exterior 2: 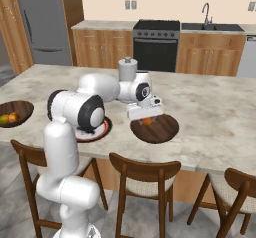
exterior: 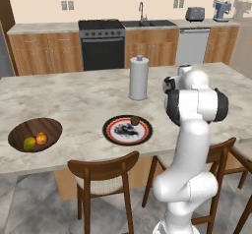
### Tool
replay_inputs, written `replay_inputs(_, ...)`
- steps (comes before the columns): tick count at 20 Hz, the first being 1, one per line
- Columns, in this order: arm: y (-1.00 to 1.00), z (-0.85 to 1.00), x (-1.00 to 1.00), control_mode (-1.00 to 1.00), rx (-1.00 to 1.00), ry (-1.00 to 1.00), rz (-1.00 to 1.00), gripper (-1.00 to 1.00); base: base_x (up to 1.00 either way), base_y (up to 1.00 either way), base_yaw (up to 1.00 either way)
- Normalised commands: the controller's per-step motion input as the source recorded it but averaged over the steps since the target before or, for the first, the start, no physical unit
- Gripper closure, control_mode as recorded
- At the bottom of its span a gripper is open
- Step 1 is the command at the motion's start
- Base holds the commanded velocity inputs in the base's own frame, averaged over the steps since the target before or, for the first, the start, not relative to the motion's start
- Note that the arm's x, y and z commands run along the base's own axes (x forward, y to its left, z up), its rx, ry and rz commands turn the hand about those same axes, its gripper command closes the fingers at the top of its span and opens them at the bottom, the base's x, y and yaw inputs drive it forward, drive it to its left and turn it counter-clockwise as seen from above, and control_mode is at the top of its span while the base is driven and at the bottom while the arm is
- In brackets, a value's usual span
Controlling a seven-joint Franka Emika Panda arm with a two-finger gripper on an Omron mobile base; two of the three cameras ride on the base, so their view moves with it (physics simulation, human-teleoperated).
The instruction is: Take the fruits from the plate on the dining counter and place two fruits in each bowl.
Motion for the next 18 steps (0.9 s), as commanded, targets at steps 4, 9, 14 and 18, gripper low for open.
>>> replay_inputs(4, -0.36, -0.38, 0.34, -1.00, 0.00, 0.01, -0.02, 1.00, 0.00, 0.00, 0.00)
replay_inputs(9, -0.39, -0.31, 0.22, -1.00, 0.00, 0.00, 0.00, 1.00, 0.00, 0.00, 0.00)
replay_inputs(14, -0.30, -0.24, 0.16, -1.00, 0.00, 0.00, 0.00, 1.00, 0.00, 0.00, 0.00)
replay_inputs(18, -0.14, -0.19, 0.10, -1.00, 0.00, 0.00, 0.00, 1.00, 0.00, 0.00, 0.00)
